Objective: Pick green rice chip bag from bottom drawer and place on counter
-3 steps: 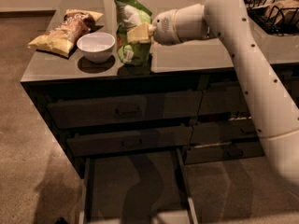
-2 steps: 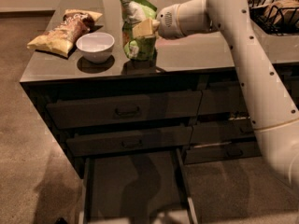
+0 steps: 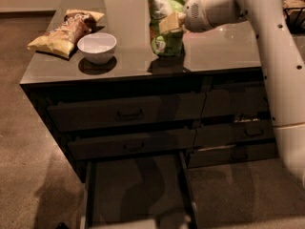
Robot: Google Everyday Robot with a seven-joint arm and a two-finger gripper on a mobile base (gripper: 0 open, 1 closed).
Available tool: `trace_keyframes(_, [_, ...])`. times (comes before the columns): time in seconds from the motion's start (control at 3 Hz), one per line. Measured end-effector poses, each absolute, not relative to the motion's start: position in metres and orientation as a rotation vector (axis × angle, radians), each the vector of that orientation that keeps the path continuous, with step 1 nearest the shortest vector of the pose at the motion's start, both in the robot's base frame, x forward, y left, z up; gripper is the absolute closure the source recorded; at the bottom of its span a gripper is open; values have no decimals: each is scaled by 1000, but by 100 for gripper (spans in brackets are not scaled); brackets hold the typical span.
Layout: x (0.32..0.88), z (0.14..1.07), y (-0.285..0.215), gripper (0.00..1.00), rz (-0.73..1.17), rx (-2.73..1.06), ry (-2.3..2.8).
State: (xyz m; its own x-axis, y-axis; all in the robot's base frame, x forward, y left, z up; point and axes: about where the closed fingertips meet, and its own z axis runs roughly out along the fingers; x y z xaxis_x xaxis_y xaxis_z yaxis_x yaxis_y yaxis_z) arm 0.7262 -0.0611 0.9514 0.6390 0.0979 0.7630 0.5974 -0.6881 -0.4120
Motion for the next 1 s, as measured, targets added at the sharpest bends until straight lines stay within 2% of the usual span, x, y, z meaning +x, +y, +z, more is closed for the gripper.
trace_keyframes(1.0, [727,946,-51,14,-952,-2186,-554])
